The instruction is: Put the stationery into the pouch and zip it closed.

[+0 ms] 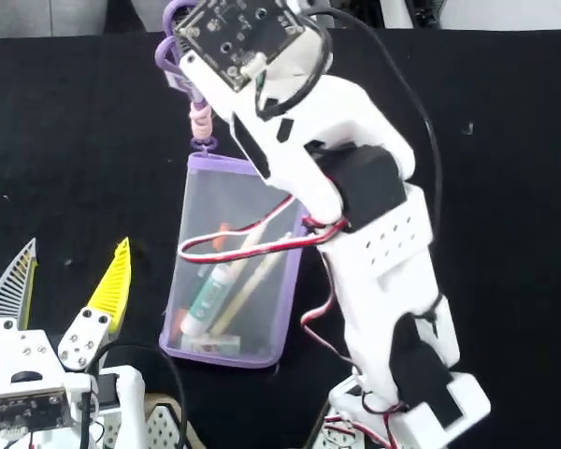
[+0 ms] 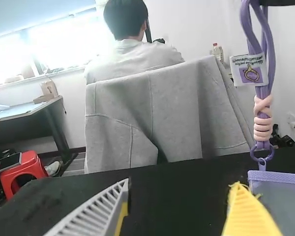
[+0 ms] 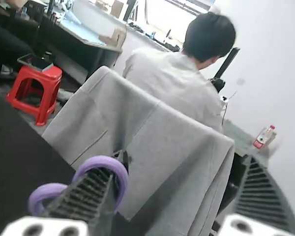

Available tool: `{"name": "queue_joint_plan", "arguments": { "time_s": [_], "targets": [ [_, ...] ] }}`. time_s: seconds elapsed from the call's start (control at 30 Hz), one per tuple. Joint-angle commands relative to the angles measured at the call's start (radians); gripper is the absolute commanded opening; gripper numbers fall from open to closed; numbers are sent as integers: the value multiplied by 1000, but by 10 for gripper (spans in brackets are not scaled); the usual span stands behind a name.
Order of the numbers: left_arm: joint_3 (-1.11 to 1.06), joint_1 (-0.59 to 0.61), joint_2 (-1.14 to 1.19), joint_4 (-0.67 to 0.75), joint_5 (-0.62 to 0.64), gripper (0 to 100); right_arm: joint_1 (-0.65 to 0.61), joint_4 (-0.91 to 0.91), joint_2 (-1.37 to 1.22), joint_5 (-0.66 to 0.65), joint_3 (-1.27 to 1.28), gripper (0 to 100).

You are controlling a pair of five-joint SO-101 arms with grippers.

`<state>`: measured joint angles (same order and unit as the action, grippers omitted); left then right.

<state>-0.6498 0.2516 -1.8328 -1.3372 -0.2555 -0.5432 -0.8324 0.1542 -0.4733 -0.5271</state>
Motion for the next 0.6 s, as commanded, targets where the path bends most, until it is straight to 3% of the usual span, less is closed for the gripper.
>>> {"name": "queue_joint_plan", "arguments": {
  "time_s": [0.0,0.33,0.57],
  "targets": [
    [30,7,5,-3,6,310,-2,-12,-47,5,-27,358],
    [31,7,5,-69,3,310,34,-311,-383,5,-59,358],
    [30,7,5,-68,8,310,35,-482,-418,5,-222,358]
  ]
}}
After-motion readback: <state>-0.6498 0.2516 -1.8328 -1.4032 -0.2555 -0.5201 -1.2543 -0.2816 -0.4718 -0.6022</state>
